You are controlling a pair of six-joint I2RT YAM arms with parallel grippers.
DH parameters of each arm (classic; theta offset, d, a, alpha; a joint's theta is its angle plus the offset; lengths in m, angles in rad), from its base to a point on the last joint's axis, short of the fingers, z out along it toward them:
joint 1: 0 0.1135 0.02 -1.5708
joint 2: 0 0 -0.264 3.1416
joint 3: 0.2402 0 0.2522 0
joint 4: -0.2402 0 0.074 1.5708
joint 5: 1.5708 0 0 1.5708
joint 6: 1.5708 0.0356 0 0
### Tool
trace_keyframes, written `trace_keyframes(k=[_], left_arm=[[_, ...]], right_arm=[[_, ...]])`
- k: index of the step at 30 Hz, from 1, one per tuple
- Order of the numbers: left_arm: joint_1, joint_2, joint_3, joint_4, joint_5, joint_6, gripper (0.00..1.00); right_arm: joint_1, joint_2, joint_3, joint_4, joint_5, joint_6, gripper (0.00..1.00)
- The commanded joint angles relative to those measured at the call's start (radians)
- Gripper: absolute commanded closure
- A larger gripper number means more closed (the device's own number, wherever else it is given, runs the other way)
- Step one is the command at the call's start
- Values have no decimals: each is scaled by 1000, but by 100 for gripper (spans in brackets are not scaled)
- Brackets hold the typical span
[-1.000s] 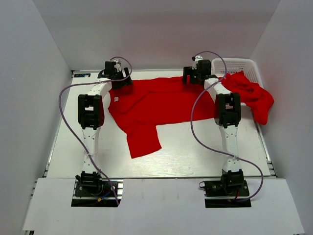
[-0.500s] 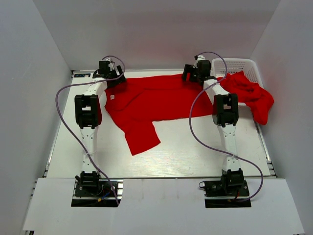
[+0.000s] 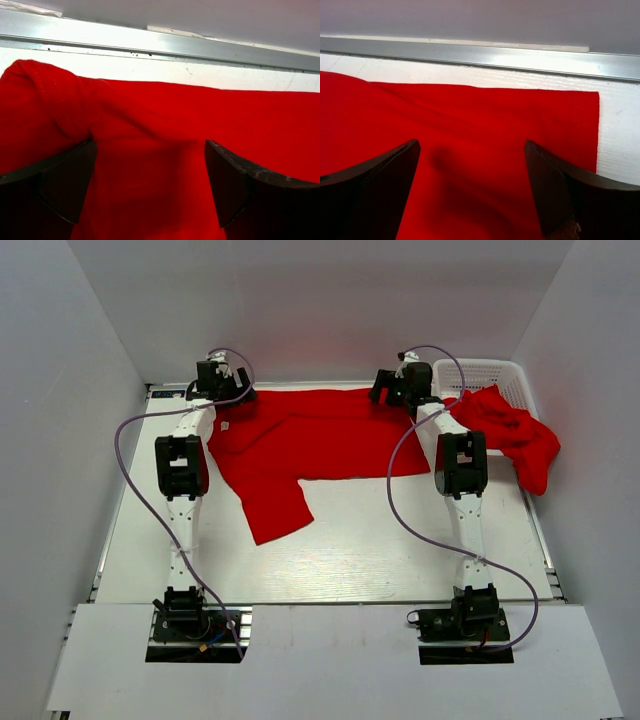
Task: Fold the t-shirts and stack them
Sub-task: Fold the flattened tshirt in 1/3 of the way
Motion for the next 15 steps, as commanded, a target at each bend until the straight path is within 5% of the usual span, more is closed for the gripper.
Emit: trace_keyframes(k=[1, 9, 15], left_arm=[[9, -74, 19, -37, -2, 28, 1], [-5, -339, -61, -261, -111, 58, 1], [-55, -672, -554, -367, -232, -15, 1]], right_arm=[[-5, -88, 27, 42, -25, -21, 10], [40, -370, -207, -94, 94, -62, 10], [92, -542, -394, -352, 317, -49, 10]])
